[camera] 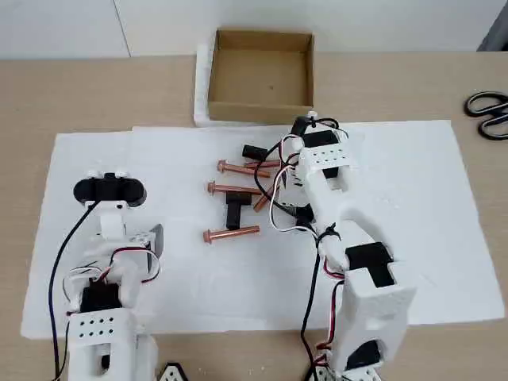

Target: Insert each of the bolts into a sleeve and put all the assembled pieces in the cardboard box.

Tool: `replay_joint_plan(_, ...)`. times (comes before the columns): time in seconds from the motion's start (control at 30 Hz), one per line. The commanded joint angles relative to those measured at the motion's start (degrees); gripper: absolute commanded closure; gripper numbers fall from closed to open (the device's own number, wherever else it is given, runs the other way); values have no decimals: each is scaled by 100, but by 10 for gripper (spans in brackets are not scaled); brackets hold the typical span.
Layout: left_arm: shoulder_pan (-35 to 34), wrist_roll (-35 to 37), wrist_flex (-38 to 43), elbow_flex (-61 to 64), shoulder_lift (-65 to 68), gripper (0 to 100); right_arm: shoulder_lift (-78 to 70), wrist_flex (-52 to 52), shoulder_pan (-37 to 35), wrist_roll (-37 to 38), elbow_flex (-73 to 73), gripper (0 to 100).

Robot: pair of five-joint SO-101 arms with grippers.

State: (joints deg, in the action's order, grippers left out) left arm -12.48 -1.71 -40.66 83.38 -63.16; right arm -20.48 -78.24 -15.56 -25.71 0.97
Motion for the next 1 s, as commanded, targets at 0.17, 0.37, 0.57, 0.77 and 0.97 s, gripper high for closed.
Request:
replay_joint_plan(0.17, -18, -18, 123, -40, -79, 781, 75, -215, 13, -18, -237, 995)
replay_joint_plan(0.37, -18, -18, 123, -40, -79, 781, 92, -1235, 22, -18, -642, 995)
replay_joint_plan(0.57, -18, -18, 123, -40, -79, 781, 92, -2044, 171, -9, -1688, 995)
replay_joint_plan(0.77, -18, -18, 123, -40, -79, 781, 277, -2035, 725, -9, -1996, 995)
replay_joint_plan(0.97, -18, -18, 123, -40, -79, 781, 769, -2044, 760, 1310, -2127, 995)
